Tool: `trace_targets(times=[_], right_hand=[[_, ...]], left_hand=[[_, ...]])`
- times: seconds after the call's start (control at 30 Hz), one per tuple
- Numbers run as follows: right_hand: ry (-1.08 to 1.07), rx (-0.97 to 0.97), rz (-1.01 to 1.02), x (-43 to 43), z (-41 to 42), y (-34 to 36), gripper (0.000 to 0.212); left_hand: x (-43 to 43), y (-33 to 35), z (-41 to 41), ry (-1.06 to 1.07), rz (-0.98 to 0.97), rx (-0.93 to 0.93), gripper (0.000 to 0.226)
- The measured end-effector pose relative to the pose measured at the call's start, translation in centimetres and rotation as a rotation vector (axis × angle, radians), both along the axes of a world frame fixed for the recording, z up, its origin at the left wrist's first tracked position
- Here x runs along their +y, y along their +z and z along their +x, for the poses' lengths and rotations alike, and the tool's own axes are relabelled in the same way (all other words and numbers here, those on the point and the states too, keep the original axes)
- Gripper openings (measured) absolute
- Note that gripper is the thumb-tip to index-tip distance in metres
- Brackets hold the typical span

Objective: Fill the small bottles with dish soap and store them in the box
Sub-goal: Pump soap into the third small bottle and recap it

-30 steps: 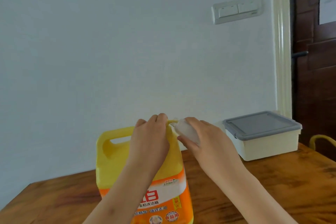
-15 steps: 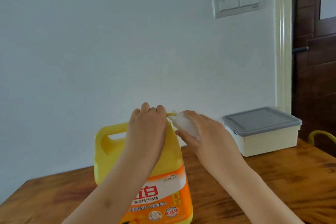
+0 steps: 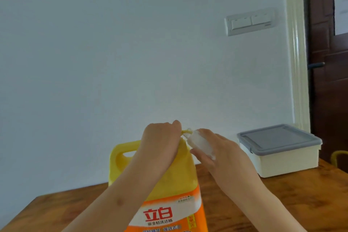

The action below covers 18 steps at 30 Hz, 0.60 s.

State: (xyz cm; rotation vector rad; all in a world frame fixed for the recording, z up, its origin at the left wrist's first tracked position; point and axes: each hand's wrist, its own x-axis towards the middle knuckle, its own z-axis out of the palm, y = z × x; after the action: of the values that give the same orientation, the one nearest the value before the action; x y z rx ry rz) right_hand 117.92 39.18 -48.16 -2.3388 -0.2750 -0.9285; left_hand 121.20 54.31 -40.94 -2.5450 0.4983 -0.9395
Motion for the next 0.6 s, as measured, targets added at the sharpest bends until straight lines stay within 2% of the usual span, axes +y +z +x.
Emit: trace_targets(times=[0.2,0.3,0.6], right_hand=[[0.001,0.062,-0.021,-0.2,0.0,0.0,0.045],[0.024,0.045,-0.003,-0.1,-0.3,0.2,0.049],[0.036,-0.003,-0.062,-0.4,0.0,-0.4,0.044]], left_hand=[[-0.1,0.6,0.0,-0.001,0.103,0.058,0.019],[0.3,2.2,0.4,-0.034,0.103,0.098,0.009],[-0.1,0.2,0.2,-0.027,0.245,-0.01,0.025]])
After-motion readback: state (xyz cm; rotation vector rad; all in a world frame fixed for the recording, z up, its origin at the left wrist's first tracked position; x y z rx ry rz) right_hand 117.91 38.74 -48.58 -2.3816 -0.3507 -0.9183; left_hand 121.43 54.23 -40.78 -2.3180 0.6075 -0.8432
